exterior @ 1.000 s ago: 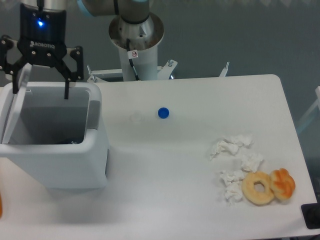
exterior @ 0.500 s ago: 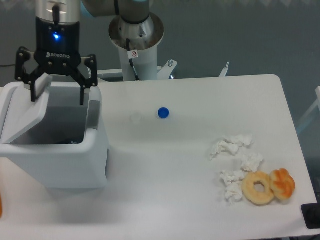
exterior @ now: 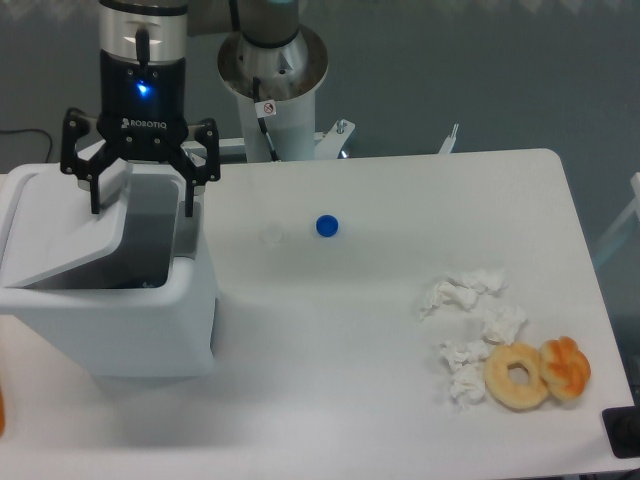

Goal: Close the trash can
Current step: 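Push the lid forward and down with the gripper to shut it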

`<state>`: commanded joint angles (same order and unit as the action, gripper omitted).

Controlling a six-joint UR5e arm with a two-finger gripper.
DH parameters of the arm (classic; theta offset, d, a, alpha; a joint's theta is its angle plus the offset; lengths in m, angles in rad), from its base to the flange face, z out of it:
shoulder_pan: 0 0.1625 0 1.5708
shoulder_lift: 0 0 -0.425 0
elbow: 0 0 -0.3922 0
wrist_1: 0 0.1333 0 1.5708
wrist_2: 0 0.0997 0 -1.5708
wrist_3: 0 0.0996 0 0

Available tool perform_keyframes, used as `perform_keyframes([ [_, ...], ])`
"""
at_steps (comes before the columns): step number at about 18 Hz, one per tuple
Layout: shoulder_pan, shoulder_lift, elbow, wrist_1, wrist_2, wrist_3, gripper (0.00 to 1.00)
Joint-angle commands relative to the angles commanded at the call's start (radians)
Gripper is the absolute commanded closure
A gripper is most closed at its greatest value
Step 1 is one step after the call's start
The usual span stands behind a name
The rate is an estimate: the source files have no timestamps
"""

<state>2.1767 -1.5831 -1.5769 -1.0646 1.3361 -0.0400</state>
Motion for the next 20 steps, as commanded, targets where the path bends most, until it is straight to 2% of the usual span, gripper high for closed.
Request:
perform_keyframes([
  [20, 0.029, -0.003, -0.051, -0.009, 0.0, 0.022, 0.0],
])
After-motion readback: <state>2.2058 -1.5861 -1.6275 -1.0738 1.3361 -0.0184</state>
